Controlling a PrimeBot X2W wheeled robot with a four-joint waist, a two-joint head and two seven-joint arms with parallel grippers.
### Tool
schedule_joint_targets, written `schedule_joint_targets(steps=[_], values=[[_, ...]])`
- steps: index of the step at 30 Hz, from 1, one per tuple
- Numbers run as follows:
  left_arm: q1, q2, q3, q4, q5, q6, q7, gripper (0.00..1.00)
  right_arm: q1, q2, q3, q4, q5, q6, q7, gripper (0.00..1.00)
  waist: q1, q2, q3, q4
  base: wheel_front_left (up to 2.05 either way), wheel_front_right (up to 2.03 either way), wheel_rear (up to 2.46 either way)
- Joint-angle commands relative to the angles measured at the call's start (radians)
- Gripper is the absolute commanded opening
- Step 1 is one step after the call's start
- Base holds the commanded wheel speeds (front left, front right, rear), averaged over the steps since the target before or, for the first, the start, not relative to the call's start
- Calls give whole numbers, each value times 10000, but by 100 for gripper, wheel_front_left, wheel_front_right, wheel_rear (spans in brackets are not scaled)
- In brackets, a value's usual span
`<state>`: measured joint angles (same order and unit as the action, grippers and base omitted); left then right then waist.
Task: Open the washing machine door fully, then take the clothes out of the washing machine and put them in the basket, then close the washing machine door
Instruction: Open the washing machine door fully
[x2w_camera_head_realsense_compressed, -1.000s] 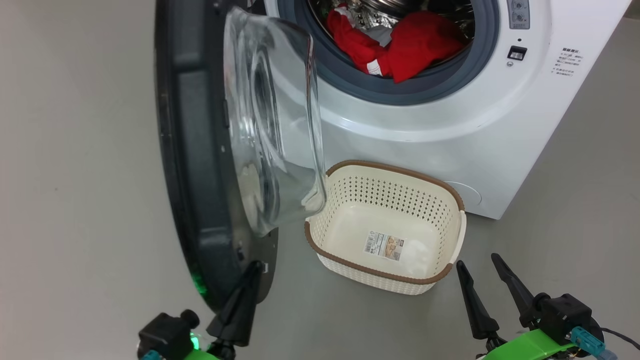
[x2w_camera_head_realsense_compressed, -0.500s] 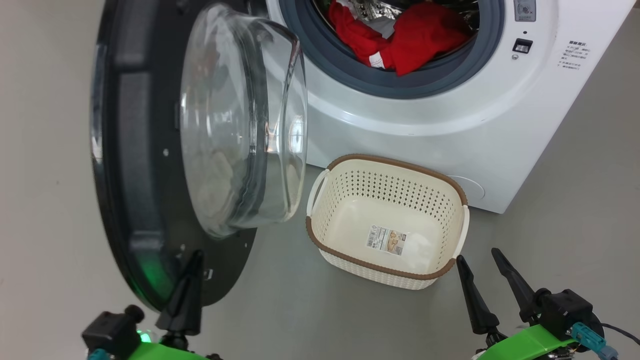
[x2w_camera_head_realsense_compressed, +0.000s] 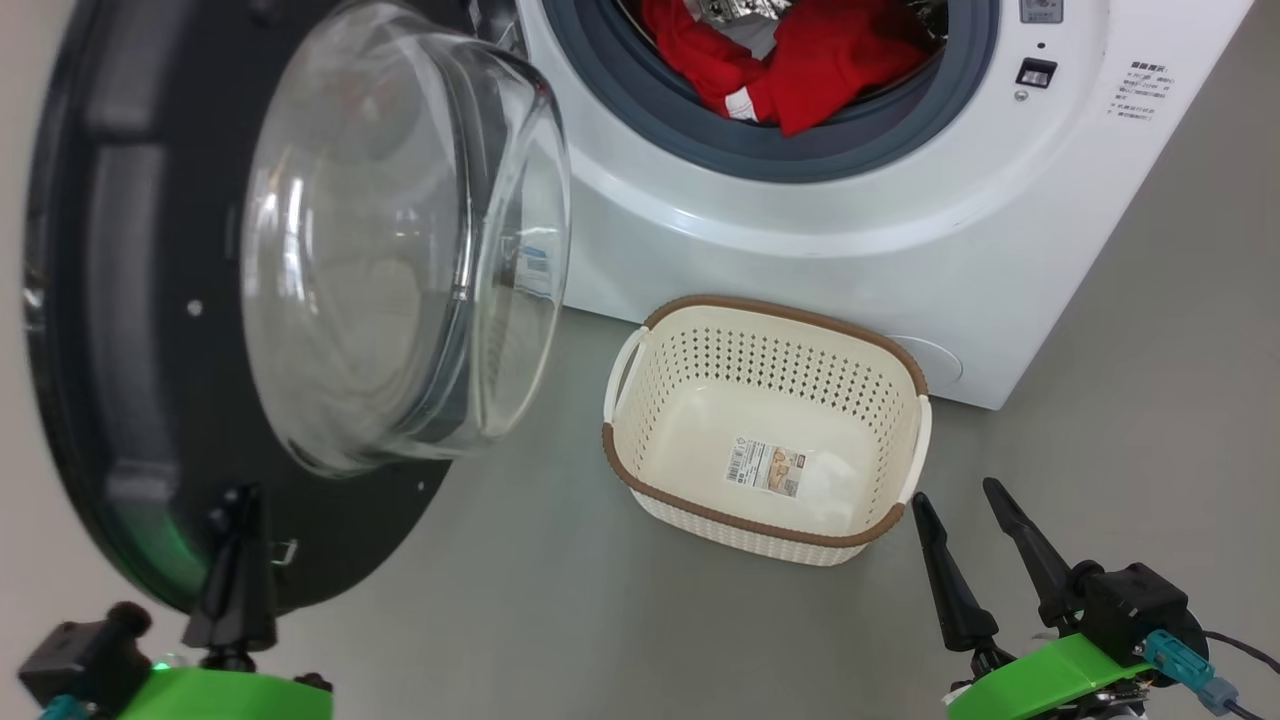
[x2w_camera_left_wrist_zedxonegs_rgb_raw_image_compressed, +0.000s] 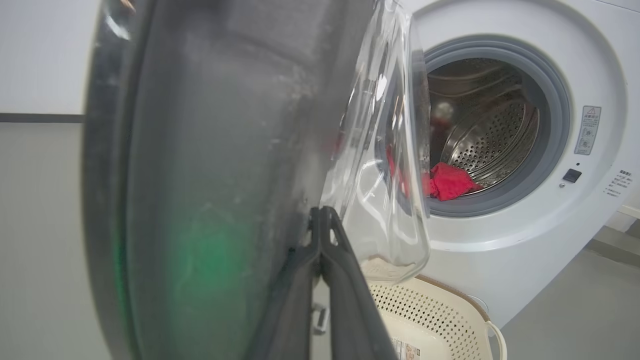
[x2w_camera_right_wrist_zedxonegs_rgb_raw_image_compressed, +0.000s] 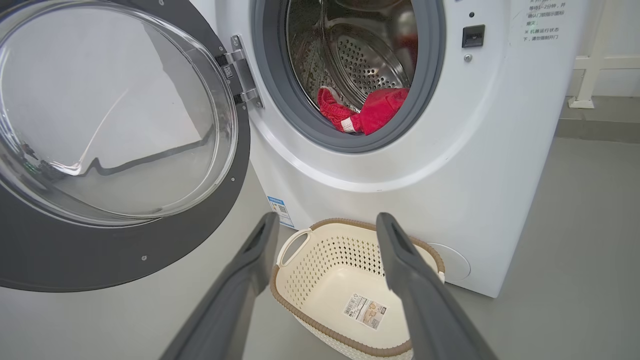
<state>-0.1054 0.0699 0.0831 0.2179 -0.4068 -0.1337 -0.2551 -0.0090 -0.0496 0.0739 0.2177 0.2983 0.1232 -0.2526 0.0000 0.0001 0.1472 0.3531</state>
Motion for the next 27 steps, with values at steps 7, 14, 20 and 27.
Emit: schedule_joint_targets(steps=[7, 14, 20, 27], values=[[-961, 560, 1602, 144, -173, 30, -67, 0, -423, -7, 203, -312, -72, 75, -91, 100, 0, -1, 258, -148, 0, 0, 0], [-1478, 910, 2634, 530, -167, 30, -67, 0, -532, -7, 225, -335, -134, 75, -91, 100, 0, -1, 481, -318, 0, 0, 0], [-1854, 1260, 3315, 870, -83, 30, -67, 0, -600, -7, 244, -361, -159, 75, -91, 100, 0, -1, 637, -441, 0, 0, 0], [-2249, 1633, 3857, 1292, -51, 30, -67, 0, -676, -7, 234, -367, -219, 75, -92, 100, 0, -1, 803, -542, 0, 0, 0]])
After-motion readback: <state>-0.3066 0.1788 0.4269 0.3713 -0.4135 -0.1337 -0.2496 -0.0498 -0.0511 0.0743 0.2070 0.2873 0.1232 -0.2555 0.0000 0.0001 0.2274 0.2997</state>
